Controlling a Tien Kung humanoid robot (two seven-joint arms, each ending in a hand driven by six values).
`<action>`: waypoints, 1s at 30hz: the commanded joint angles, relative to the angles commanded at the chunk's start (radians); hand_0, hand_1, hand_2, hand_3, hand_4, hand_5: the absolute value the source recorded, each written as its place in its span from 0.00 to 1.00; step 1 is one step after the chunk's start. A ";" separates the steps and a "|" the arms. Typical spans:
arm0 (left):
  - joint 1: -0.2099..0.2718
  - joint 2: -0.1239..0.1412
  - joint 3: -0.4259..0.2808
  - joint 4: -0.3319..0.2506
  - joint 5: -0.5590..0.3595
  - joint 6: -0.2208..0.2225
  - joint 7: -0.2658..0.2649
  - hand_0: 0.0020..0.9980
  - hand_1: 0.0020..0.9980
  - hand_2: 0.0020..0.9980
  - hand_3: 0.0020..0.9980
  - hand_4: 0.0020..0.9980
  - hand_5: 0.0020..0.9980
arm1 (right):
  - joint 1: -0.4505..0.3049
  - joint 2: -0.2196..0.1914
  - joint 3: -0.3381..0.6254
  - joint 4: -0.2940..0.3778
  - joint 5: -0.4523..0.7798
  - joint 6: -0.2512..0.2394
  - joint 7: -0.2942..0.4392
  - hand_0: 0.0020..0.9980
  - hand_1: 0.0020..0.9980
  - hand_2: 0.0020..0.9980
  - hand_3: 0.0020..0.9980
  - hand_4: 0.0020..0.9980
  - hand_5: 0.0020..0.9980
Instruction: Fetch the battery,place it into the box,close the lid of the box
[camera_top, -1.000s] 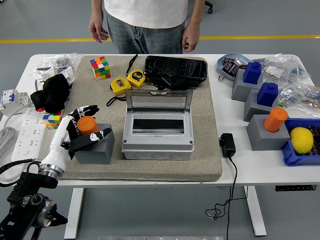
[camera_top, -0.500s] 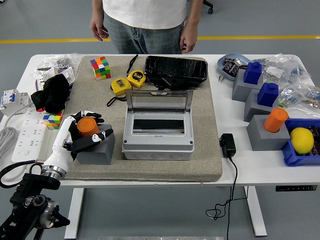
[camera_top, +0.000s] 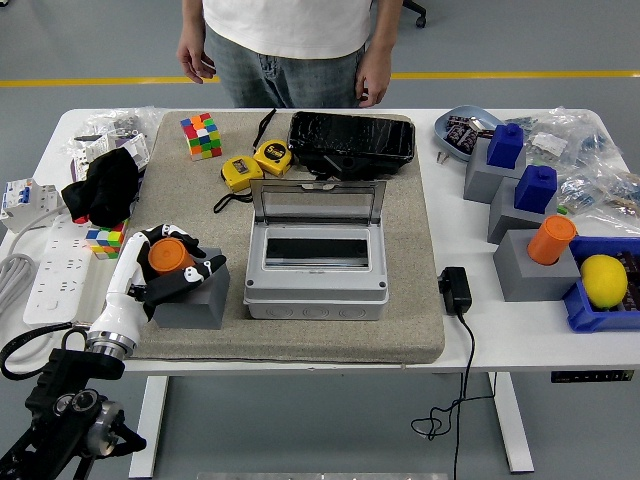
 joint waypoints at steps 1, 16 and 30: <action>0.000 0.000 0.001 0.000 -0.001 0.005 -0.001 0.20 0.26 0.27 0.26 1.00 0.00 | 0.000 0.000 0.000 0.000 0.000 0.000 0.000 0.94 0.83 0.80 0.80 1.00 1.00; -0.003 0.002 0.014 -0.005 -0.015 0.066 -0.015 0.08 0.07 0.15 0.15 1.00 0.00 | 0.002 0.000 0.002 0.000 -0.002 0.000 -0.001 0.94 0.83 0.80 0.80 1.00 1.00; -0.004 0.002 0.023 -0.011 -0.029 0.093 -0.027 0.08 0.06 0.14 0.14 1.00 0.00 | 0.003 0.000 0.001 -0.001 0.000 0.000 -0.001 0.94 0.83 0.80 0.80 1.00 1.00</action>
